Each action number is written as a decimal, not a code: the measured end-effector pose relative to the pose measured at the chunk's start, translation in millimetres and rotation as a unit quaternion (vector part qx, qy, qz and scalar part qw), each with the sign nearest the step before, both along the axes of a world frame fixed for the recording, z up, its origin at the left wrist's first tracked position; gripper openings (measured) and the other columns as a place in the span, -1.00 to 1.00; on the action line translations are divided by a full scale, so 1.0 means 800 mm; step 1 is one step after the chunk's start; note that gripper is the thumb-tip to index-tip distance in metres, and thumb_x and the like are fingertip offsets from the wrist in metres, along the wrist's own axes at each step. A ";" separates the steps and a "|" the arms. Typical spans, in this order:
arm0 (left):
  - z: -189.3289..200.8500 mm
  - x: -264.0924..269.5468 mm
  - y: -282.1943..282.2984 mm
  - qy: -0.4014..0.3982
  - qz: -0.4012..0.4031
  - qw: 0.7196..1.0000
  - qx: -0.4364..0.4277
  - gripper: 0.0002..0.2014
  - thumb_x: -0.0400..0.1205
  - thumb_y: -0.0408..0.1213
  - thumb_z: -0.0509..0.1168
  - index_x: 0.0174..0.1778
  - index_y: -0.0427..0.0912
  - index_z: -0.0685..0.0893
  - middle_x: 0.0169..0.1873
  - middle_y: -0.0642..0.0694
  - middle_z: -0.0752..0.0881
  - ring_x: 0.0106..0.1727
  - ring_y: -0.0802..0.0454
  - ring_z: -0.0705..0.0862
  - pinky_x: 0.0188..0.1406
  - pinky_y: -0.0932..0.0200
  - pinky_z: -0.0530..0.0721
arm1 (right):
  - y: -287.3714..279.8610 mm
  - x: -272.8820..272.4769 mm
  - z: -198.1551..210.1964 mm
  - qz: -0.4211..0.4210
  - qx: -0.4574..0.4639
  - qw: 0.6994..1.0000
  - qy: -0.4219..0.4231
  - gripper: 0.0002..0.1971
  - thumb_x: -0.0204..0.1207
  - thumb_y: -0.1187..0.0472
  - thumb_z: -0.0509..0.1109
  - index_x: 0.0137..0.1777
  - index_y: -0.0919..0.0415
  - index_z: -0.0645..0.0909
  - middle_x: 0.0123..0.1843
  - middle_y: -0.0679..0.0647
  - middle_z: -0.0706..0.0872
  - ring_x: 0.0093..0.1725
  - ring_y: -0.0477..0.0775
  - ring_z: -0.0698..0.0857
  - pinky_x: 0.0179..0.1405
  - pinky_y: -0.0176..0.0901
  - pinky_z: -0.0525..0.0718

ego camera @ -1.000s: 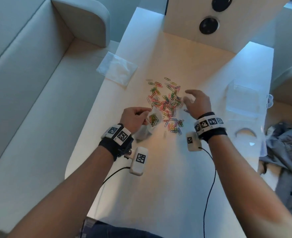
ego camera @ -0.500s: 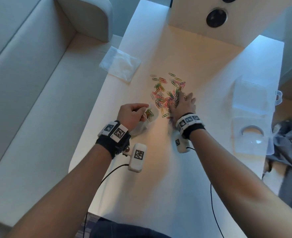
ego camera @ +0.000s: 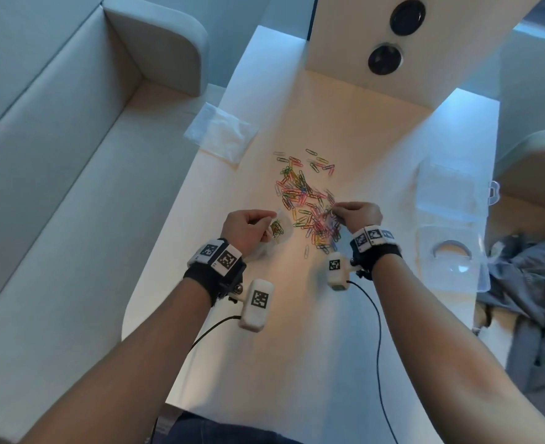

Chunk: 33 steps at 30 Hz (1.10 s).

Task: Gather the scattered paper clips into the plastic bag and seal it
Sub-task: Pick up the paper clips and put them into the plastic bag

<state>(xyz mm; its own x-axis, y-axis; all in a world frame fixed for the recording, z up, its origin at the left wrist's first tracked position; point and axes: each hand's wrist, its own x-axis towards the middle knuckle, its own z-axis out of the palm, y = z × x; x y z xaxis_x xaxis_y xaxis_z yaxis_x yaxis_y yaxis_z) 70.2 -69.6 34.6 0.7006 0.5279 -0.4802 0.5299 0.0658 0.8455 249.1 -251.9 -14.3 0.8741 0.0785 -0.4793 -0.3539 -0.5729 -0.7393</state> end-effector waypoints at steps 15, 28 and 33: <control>0.015 0.014 -0.041 -0.006 0.001 1.000 0.005 -0.84 0.64 -0.36 0.33 -0.01 -0.13 0.82 -0.39 -0.13 0.79 -0.43 0.10 0.69 -0.11 0.14 0.80 | 0.040 -0.119 0.071 -0.020 0.206 0.978 0.034 -0.90 0.43 0.36 0.56 -0.07 0.28 0.82 -0.15 0.14 0.85 -0.11 0.10 0.83 -0.09 -0.19 0.81; 0.012 0.007 -0.038 -0.014 -0.030 0.999 0.010 -0.79 0.63 -0.35 0.34 -0.14 0.06 0.82 -0.24 -0.18 0.85 -0.24 -0.03 0.78 0.10 -0.09 0.79 | 0.039 -0.126 0.072 0.327 -0.058 0.928 -0.168 -0.85 0.52 0.26 0.42 -0.16 0.17 0.84 -0.30 0.02 0.81 -0.28 -0.01 0.73 -0.02 -0.07 0.77; 0.011 -0.005 -0.011 -0.007 -0.007 1.000 0.018 -0.79 0.66 -0.35 0.30 -0.05 0.00 0.82 -0.20 -0.11 0.82 -0.30 0.05 0.71 -0.10 0.08 0.77 | 0.002 -0.094 0.060 0.130 0.019 0.986 -0.101 -0.70 0.38 0.12 0.62 0.11 0.13 0.79 -0.06 0.05 0.82 -0.22 -0.02 0.81 -0.23 0.00 0.85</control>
<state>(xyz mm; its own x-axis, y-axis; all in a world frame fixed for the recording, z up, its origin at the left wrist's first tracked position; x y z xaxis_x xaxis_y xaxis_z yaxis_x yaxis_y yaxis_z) 66.3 -78.2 43.6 0.7145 0.5349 -0.4510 0.5179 0.0292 0.8550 174.1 -250.6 33.5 0.8995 0.3263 -0.2907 -0.0432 -0.5955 -0.8022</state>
